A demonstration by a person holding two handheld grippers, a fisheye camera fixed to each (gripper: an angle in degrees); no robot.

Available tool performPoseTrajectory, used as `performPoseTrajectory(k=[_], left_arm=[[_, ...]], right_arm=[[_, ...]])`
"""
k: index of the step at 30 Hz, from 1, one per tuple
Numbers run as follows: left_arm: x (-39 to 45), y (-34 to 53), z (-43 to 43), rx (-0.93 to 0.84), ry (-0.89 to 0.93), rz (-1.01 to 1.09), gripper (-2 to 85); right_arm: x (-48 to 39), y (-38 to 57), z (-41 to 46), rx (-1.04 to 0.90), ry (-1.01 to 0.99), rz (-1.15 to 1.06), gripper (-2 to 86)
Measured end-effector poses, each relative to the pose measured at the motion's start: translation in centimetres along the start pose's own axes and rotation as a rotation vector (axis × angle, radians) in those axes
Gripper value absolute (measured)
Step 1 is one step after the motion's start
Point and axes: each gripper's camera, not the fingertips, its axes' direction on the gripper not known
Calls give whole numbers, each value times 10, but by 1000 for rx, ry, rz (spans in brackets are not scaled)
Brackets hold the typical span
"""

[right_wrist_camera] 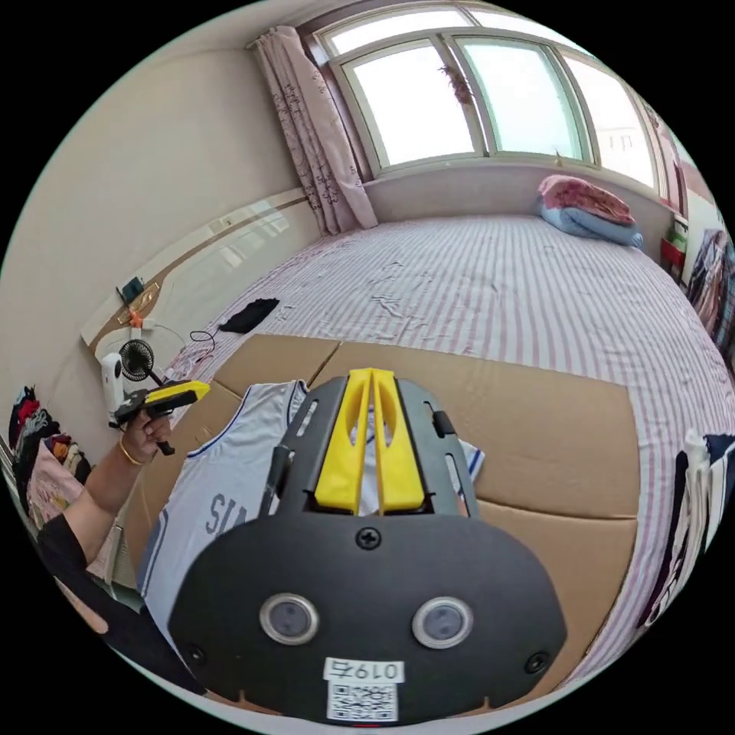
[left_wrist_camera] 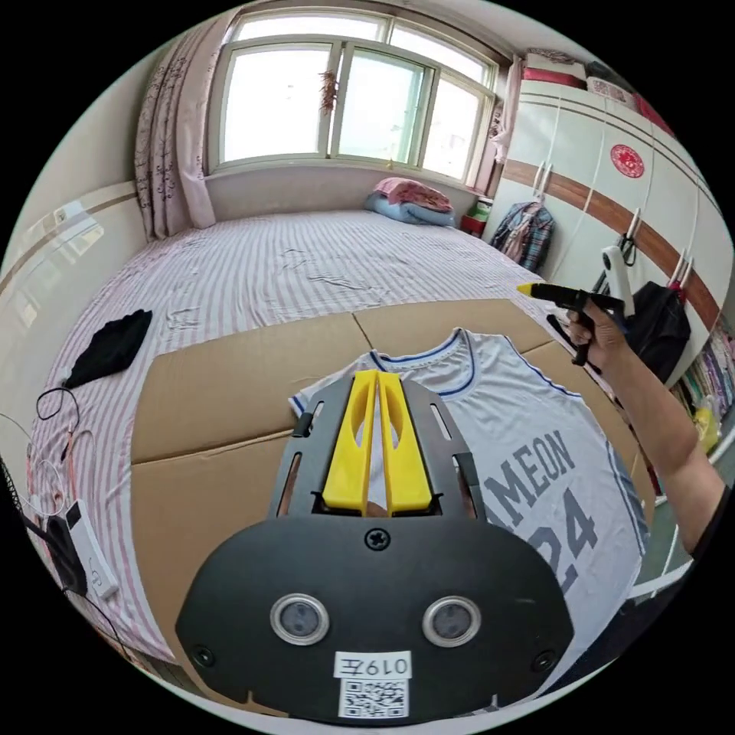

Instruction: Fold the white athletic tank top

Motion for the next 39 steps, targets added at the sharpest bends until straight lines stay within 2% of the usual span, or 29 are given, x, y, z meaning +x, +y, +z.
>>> performPoseTrajectory(k=[2, 5, 9, 11, 14, 19, 22, 26, 31, 34, 39], left_arm=[[34, 24, -7, -58, 162, 16, 9], [87, 70, -43, -10, 217, 94, 9], [162, 149, -119, 125, 94, 252, 8], [210, 208, -166, 200, 4, 304, 8], [262, 274, -209, 220, -20, 324, 9], [325, 349, -256, 178, -6, 311, 10], [363, 381, -284, 156, -78, 392, 11], [395, 417, -321, 137, -144, 433, 12], [418, 463, -361, 135, -74, 369, 19], [441, 498, -378, 89, -85, 425, 28], [482, 559, -407, -6, -71, 583, 56]], right_arm=[[28, 49, -45, -7, -79, 84, -7], [9, 118, -114, 27, -65, -11, -7], [-68, 219, -210, 101, 157, -245, -7], [-123, 296, -262, 209, 305, -327, -7], [-175, 384, -308, 333, 341, -336, -9], [-240, 475, -343, 282, 362, -390, -9], [-267, 512, -370, 297, 314, -379, -9], [-283, 549, -405, 278, 57, -362, -7], [-328, 596, -428, 199, 107, -459, -5], [-355, 629, -440, 141, 89, -540, -1], [-381, 678, -457, 101, -61, -581, 44]])
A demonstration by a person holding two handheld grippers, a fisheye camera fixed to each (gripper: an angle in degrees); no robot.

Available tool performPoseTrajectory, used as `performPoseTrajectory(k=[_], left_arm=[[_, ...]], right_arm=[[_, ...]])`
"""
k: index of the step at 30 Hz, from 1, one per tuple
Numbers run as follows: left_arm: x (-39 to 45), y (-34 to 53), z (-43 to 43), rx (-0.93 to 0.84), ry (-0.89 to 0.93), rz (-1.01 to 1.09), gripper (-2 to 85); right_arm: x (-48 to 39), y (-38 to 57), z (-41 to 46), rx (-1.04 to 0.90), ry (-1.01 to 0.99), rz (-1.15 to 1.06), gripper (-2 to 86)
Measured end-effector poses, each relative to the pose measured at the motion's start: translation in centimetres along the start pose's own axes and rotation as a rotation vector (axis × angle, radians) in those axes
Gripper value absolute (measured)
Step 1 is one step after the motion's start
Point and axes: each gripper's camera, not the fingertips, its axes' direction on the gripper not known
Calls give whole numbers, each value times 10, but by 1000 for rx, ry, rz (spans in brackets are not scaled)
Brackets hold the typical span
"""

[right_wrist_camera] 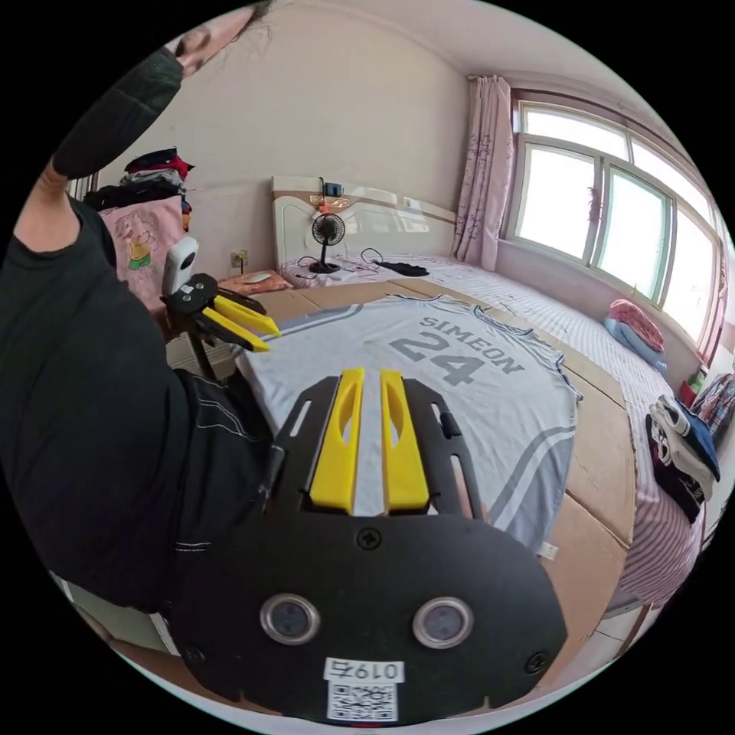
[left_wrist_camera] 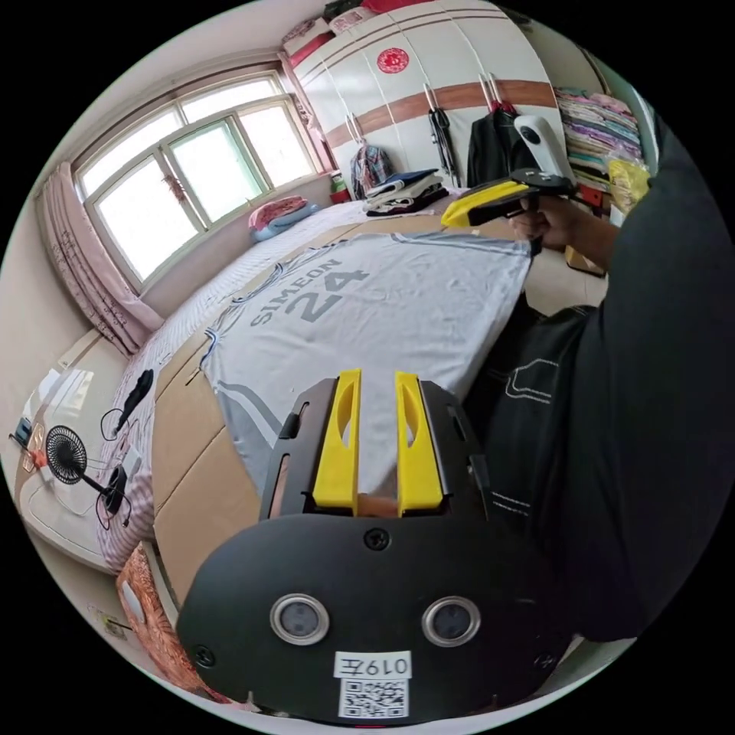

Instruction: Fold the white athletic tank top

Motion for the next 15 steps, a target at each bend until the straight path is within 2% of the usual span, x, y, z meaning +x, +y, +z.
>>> performPoseTrajectory(k=[7, 15], left_arm=[[63, 28, -37, -116, 9, 131, 76], [121, 43, -54, -220, -181, 348, 83]], right_arm=[[-75, 25, -7, -158, -104, -152, 71], [-115, 37, -33, -101, -156, -112, 60]])
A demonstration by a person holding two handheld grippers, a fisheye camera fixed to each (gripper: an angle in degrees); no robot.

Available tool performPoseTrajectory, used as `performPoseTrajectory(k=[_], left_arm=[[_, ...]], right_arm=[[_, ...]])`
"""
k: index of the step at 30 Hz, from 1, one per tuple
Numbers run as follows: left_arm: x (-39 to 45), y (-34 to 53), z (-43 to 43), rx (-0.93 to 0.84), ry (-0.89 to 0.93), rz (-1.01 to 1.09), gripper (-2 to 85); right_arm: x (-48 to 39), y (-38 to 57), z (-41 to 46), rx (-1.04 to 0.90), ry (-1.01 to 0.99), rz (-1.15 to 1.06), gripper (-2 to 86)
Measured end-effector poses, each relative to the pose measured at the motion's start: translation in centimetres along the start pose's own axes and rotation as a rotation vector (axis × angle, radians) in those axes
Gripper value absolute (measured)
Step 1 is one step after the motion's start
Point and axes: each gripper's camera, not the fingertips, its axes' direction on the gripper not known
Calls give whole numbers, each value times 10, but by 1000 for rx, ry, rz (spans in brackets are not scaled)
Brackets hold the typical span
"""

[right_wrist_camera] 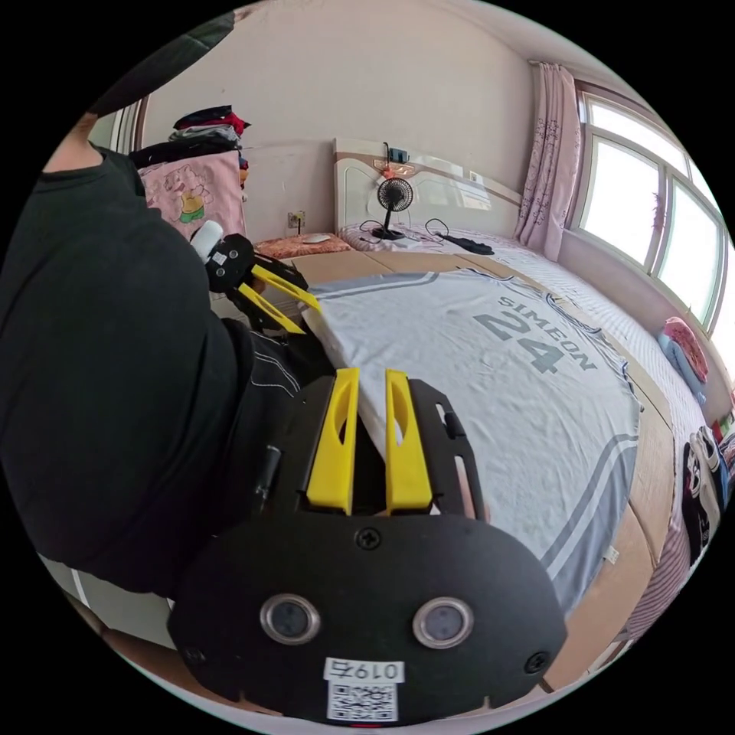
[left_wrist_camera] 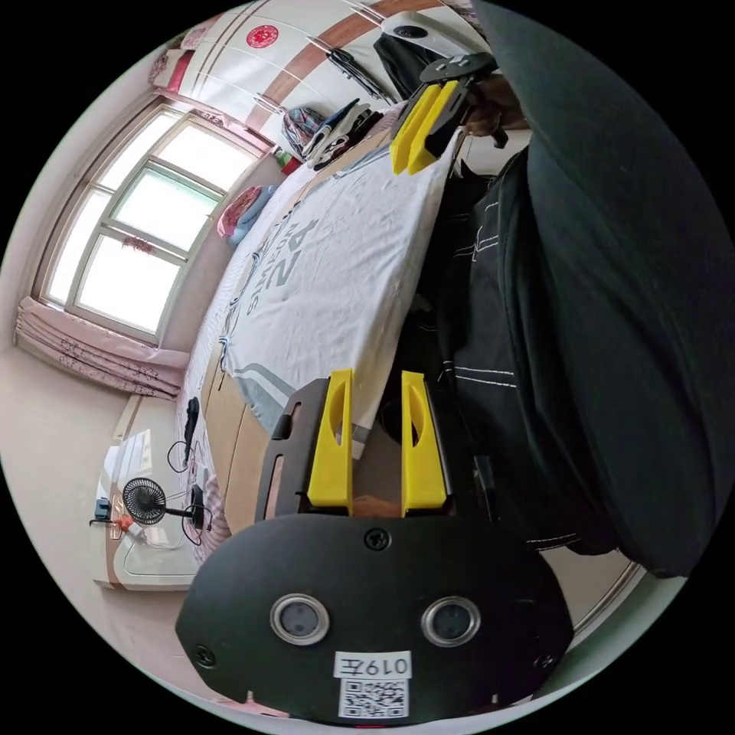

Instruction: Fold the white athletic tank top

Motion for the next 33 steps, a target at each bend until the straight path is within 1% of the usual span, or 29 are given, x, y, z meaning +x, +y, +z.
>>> performPoseTrajectory(k=[9, 13, 15, 18, 20, 27, 32, 33], left_arm=[[13, 2, -15, -12, -51, 37, 77], [11, 3, -19, -30, -117, 5, 45], [7, 6, -23, -30, -112, 0, 32], [-10, 14, -32, -16, -53, -36, 20], [-32, 21, -36, -6, 45, -83, 16], [-93, 34, -38, 9, 290, -179, 10], [-147, 48, -31, 16, 405, -287, 9], [-152, 49, -30, 15, 414, -298, 9]], right_arm=[[-28, 8, -36, 76, 23, 27, 32], [-38, 14, -54, 109, 48, 43, 10], [-41, 17, -60, 116, 40, 54, 4], [-47, 22, -64, 98, 42, 55, -1], [-51, 24, -66, 83, 38, 52, -3], [-63, 28, -67, 31, 7, 39, 7], [-81, 29, -68, -6, 66, 22, 85], [-83, 29, -67, -20, 73, 18, 87]])
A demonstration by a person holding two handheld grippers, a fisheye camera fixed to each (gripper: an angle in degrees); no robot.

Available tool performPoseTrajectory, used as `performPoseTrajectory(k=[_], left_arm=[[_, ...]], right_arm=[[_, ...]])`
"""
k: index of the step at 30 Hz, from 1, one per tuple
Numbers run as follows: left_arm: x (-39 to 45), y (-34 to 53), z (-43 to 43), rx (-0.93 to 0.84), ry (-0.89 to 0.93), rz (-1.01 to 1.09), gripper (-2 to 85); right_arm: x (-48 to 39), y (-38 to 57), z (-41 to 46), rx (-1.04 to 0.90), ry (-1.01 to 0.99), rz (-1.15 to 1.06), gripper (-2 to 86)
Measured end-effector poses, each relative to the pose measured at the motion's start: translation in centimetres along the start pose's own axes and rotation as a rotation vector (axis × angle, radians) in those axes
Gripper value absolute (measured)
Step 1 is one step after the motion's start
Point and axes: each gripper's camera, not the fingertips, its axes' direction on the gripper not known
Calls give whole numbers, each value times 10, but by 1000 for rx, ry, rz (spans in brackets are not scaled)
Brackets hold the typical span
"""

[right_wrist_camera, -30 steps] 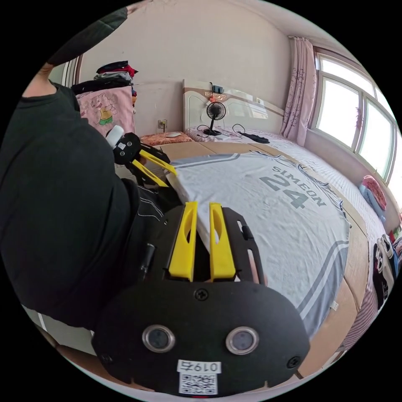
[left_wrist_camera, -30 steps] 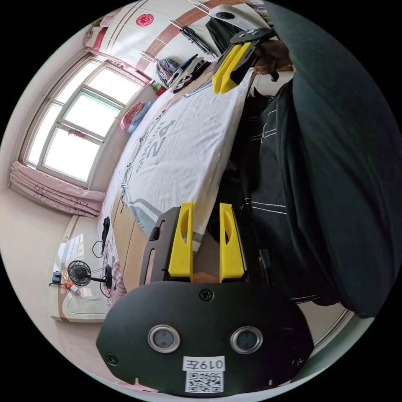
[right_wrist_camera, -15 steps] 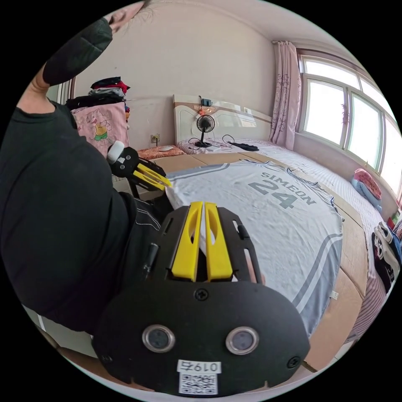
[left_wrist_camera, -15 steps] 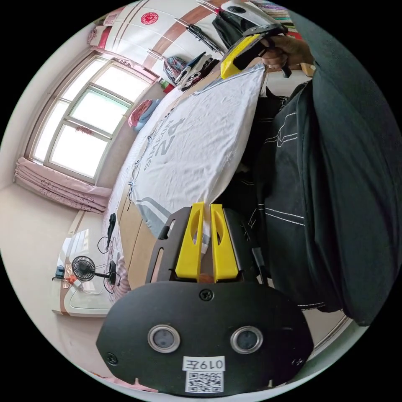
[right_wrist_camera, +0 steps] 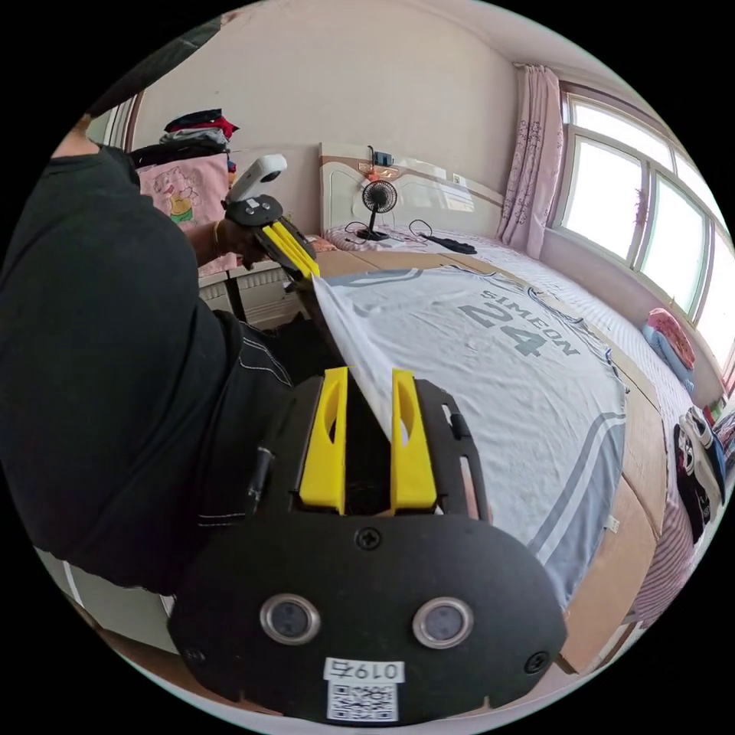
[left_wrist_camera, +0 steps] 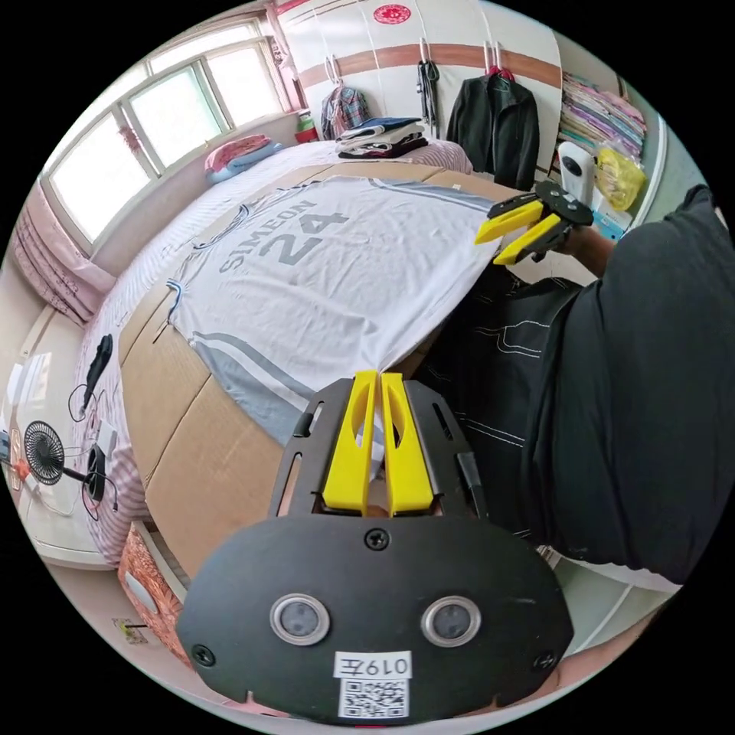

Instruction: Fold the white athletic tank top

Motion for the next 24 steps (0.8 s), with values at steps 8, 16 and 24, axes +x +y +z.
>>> performPoseTrajectory(k=[8, 16, 24], left_arm=[[-57, 6, -2, 6, 94, -125, 7], [-90, 15, -5, 9, 108, -166, 7], [-115, 16, -9, 4, 97, -178, 8]], right_arm=[[-17, 9, -24, -71, 186, 11, 84], [-15, 17, -48, -237, 396, 11, 71], [13, 12, -69, -395, 381, -20, 70]])
